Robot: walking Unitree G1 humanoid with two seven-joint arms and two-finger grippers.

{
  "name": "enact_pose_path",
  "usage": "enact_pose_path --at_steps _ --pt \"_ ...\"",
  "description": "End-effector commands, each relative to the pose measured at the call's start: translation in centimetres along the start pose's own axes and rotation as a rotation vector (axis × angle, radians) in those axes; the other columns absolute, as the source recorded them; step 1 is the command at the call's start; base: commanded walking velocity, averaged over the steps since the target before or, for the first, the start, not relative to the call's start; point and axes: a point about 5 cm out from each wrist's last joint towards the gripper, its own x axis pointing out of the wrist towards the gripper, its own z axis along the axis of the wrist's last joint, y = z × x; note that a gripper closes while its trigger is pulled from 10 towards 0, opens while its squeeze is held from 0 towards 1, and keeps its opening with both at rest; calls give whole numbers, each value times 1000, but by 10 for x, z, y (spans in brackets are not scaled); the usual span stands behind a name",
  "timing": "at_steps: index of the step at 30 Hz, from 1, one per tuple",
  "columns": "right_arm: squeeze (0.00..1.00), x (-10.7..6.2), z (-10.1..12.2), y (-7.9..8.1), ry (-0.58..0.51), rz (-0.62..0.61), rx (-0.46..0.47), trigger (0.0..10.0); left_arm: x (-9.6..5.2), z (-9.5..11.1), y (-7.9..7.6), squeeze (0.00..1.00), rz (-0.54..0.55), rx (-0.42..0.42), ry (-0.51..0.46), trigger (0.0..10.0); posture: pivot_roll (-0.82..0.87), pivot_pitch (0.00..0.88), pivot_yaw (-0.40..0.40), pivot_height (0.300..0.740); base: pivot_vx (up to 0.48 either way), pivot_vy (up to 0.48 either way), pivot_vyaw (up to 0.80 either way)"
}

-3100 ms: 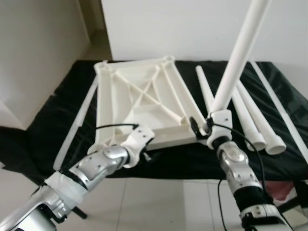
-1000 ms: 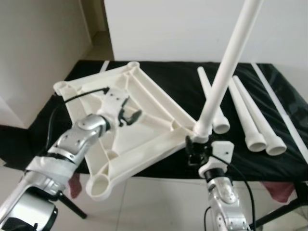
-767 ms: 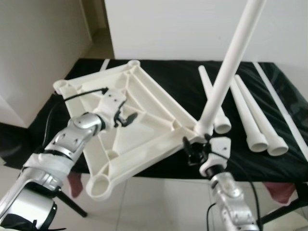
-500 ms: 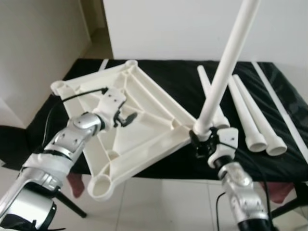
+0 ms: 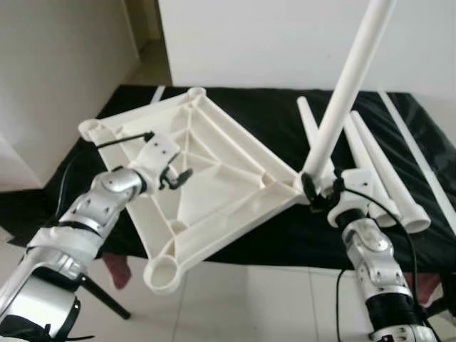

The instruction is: Building children table

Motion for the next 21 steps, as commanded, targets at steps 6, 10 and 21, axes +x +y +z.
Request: enact_pose_path --at_steps 6,10,21 --pt "0 -19 -2 18 20 72 11 10000 -7 -4 -16 0 -242 -18 -6 10000 -15 44 26 740 0 0 0" --pt "0 -28 -3 19 21 77 20 10000 -6 -6 -21 0 -258 -28 -8 10000 -19 46 26 740 0 0 0" --pt "0 -36 -2 14 23 53 27 3686 -3 -7 -31 0 -277 -49 -22 10000 -30 51 22 740 0 0 0"
